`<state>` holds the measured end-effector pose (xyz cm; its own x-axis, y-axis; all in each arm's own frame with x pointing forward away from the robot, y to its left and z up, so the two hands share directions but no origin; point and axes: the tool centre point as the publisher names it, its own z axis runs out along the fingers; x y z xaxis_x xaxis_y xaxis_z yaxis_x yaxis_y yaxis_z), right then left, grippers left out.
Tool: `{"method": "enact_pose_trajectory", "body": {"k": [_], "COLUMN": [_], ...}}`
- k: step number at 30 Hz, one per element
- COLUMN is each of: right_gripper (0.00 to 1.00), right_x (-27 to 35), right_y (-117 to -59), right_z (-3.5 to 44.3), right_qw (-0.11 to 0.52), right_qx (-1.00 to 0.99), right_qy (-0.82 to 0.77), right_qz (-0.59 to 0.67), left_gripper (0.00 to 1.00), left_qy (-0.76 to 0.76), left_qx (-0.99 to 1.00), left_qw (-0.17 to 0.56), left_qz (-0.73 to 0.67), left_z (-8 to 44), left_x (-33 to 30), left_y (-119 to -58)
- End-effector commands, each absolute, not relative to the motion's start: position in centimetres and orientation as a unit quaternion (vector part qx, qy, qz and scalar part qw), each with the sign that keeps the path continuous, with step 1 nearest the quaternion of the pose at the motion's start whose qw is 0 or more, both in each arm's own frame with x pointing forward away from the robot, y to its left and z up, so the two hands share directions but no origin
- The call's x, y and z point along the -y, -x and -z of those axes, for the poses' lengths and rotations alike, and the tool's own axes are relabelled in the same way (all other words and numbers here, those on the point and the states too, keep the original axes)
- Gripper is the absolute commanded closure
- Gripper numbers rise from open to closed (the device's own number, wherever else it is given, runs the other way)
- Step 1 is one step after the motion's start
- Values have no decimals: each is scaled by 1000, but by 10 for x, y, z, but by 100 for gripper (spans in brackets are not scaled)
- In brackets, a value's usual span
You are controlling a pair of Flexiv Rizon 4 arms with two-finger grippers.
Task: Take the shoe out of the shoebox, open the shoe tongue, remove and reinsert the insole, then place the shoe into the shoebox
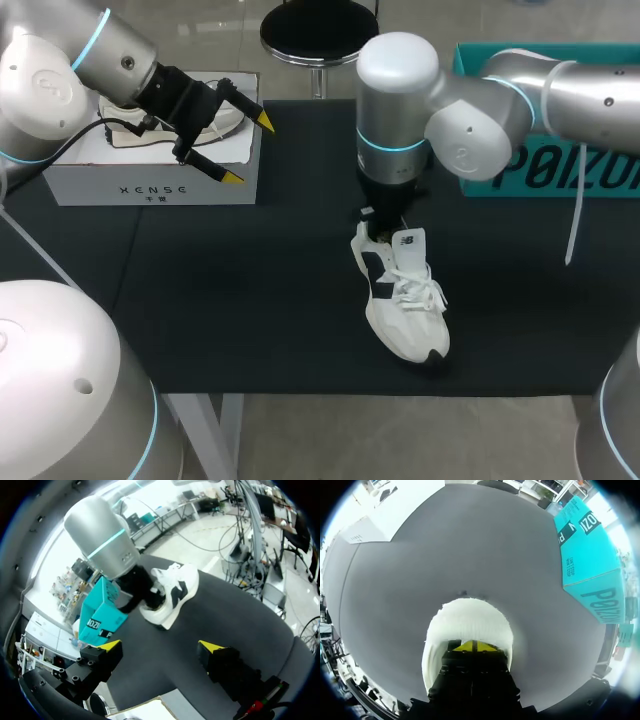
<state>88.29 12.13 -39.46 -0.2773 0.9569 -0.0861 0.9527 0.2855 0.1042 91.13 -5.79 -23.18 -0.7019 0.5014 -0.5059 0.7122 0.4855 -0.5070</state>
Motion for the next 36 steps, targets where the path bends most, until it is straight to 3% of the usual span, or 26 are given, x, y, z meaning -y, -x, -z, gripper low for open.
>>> {"method": "enact_pose_trajectory", "body": {"k": [1,20,21,22,23,24,25,36], "right_gripper": [100,97,75,60,52,29,0,0], "right_x": [-117,-112,-112,-111,-111,-111,-110,-109], "right_y": [-874,-832,-831,-830,-830,-829,-828,-822], "right_z": [376,365,365,366,366,366,366,375], "right_qw": [73,46,45,44,43,42,41,32], "right_qx": [-799,-789,-789,-789,-789,-789,-790,-792], "right_qy": [-597,-613,-613,-613,-613,-612,-612,-609], "right_qz": [-14,7,8,8,9,10,11,18], "left_gripper": [0,0,0,0,0,0,0,0], "left_qy": [-358,-358,-358,-358,-358,-358,-358,-358], "left_qx": [-850,-850,-850,-850,-850,-850,-850,-850], "left_qw": [146,146,146,146,146,146,146,146], "left_qz": [358,358,358,358,358,358,358,358], "left_z": [232,232,232,232,232,232,232,232], "left_x": [58,58,58,58,58,58,58,58], "left_y": [-912,-912,-912,-912,-912,-912,-912,-912]}}
